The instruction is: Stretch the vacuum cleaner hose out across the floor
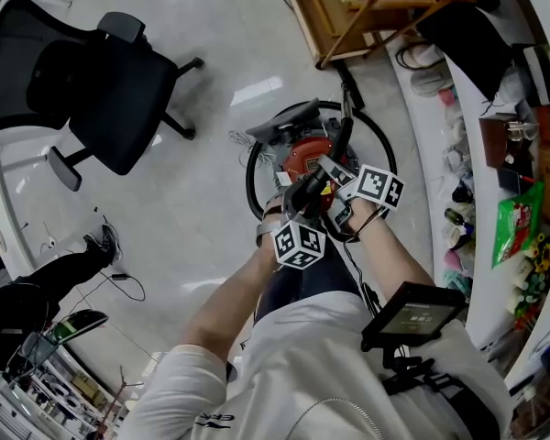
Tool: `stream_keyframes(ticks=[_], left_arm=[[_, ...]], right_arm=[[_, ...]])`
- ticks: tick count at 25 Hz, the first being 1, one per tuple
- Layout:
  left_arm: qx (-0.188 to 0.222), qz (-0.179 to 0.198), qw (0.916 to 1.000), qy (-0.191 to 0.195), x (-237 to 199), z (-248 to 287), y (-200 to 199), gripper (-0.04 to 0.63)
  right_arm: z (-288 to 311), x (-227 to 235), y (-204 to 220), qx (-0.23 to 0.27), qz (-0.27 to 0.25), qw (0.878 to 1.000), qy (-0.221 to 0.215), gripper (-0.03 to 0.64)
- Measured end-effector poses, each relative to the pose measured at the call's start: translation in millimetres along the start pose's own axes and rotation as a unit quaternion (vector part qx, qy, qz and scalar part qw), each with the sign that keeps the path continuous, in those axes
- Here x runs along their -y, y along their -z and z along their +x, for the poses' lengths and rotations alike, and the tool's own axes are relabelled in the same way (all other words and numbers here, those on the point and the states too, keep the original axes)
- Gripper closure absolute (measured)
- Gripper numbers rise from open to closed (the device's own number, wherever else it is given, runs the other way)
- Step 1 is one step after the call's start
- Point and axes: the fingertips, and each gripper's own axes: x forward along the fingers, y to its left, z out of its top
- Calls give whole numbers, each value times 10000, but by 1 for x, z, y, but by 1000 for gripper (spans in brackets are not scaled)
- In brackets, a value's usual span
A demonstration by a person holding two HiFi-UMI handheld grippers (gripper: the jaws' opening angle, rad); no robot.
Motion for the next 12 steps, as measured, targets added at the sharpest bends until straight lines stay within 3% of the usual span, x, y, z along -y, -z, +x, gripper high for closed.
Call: stream_keyframes(ticks=[12], left_arm=[[656, -229, 9974, 167, 4, -1, -27, 382]], right_arm=[[-14, -7, -21, 324, 567, 9967, -492, 430]])
